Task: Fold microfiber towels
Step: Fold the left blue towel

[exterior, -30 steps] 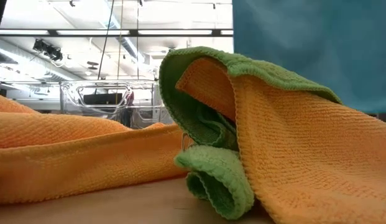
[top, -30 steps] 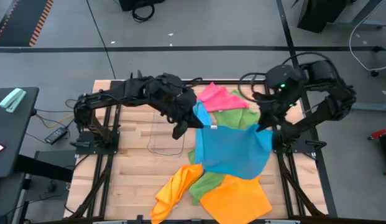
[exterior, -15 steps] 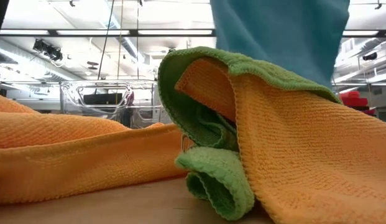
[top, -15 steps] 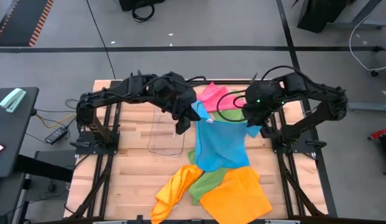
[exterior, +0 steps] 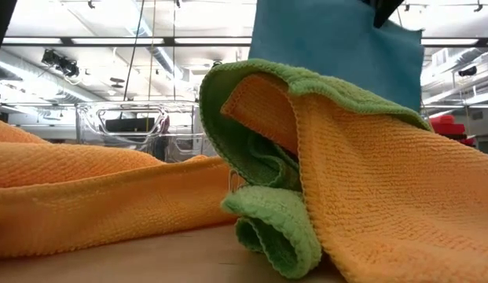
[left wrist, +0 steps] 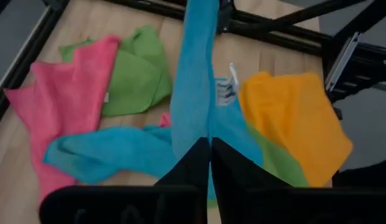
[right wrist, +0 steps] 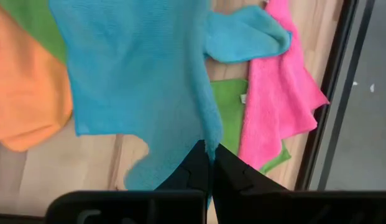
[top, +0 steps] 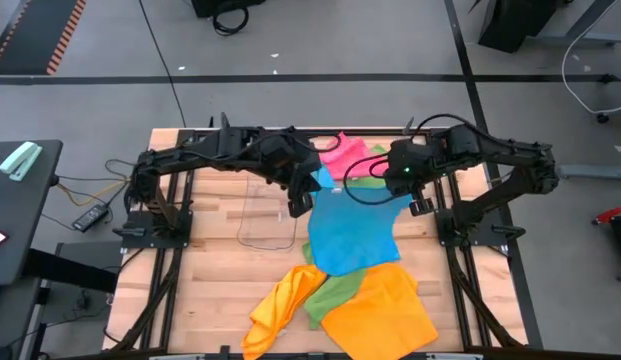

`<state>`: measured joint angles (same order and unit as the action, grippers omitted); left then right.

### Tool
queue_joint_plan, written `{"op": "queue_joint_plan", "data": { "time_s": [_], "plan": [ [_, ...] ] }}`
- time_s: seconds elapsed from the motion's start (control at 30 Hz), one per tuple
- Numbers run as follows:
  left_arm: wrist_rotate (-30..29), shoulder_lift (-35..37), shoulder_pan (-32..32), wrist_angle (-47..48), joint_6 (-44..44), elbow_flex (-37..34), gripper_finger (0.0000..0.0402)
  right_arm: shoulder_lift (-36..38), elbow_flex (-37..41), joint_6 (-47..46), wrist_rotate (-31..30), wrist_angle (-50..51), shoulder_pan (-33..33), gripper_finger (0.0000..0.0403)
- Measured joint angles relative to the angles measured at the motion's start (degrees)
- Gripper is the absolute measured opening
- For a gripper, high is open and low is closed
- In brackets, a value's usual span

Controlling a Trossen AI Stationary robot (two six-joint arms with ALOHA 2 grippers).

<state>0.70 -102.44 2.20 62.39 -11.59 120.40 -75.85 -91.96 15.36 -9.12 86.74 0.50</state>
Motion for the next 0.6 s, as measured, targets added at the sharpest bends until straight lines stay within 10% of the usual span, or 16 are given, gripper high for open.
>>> {"op": "queue_joint_plan", "data": {
  "time_s": [0.6],
  "plan": [
    [-0.1, -5.1, -4.2, 6.1, 0.3, -0.1, 0.0013, 0.1, 15.4, 0.6, -0.2, -12.9, -0.1, 0.0012]
  ]
}}
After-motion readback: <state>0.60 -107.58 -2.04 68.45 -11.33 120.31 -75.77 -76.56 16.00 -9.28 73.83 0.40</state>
